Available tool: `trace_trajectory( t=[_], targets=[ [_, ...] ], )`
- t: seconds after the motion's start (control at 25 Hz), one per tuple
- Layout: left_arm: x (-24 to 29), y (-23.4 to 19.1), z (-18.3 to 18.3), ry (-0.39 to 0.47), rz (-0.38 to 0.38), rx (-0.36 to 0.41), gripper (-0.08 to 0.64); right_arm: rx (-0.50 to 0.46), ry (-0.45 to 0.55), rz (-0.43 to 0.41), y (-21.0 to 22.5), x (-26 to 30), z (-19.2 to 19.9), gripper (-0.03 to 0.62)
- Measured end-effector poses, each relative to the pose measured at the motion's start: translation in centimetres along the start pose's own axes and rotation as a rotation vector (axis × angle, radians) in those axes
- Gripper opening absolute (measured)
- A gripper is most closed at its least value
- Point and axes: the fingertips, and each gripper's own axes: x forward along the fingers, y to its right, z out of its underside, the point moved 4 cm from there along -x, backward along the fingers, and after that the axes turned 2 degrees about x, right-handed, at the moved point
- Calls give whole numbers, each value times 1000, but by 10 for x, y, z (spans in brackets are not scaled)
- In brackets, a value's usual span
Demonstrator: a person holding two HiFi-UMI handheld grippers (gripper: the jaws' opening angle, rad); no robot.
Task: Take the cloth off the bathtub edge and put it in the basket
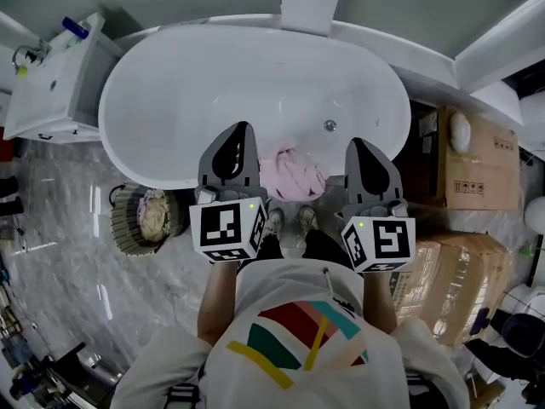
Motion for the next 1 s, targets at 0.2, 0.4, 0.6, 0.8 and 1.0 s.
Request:
trace_trajectory(
  t=[0.2,0.4,0.6,0.8,1.0],
  targets=[
    [13,1,17,-12,5,11,18,-41,4,-44,6,15,2,11],
    [59,-22,49,19,-24,59,18,-69,23,-73,11,60,33,11],
    [78,-39,126,-42,-15,40,18,-56,-39,-111,-3,94,97,11],
    [86,-42,209,-126,-23,22,18,-46,-70,-138,-8,116,163,11],
    [79,-37,283,-230,-35,-16,18,-30,-127,-150,-9,115,218,11]
  ],
)
